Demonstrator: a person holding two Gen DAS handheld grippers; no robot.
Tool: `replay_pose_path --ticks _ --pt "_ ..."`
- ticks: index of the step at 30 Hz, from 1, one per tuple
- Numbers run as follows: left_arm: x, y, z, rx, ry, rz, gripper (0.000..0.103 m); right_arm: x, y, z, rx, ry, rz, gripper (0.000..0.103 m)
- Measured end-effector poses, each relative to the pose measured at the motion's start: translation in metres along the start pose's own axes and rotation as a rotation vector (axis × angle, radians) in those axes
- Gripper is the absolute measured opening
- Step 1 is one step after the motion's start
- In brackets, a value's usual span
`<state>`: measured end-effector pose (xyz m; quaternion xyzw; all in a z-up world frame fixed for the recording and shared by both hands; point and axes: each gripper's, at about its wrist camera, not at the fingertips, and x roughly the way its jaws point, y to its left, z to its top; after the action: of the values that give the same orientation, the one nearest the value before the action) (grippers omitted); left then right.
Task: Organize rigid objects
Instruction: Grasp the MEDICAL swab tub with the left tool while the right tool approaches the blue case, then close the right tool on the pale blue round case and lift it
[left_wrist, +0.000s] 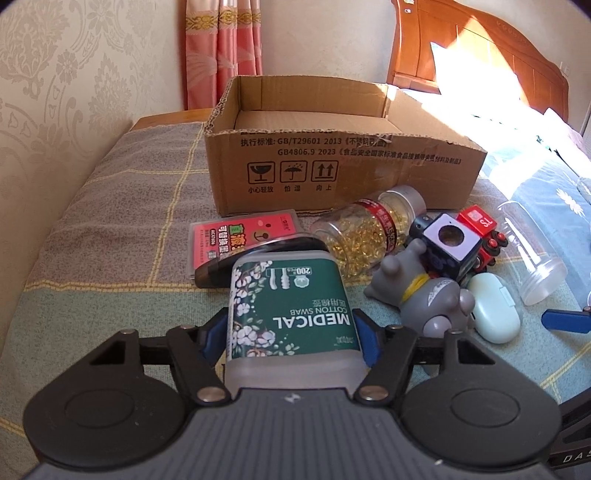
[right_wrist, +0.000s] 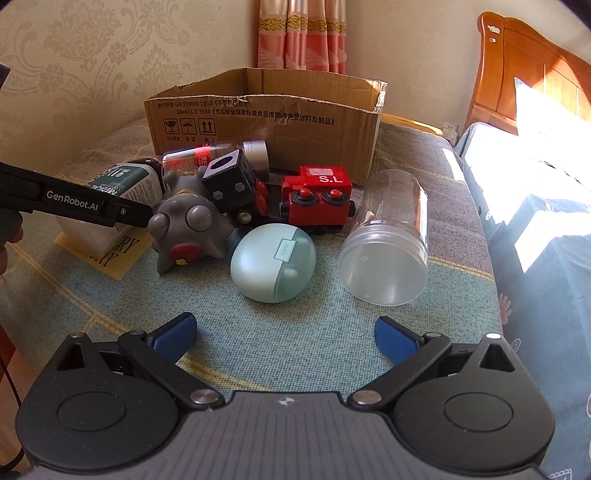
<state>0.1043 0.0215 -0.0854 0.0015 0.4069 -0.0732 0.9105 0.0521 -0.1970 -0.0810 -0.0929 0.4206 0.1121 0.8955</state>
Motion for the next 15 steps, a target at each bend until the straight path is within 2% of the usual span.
replay_pose_path --ticks 5,9,15 --pt "-0.007 0.008 -0.003 0.0 -0.01 0.016 0.065 0.007 0.012 0.007 -0.034 -0.013 0.028 0.1" --pt "-0.011 0.015 -0.005 -0.009 -0.011 0.019 0.065 0.01 0.02 0.015 -0.039 -0.034 0.029 0.085" --pt "-0.01 0.015 -0.006 -0.003 -0.009 0.008 0.065 0.011 0.023 0.018 -0.033 -0.046 -0.016 0.077"
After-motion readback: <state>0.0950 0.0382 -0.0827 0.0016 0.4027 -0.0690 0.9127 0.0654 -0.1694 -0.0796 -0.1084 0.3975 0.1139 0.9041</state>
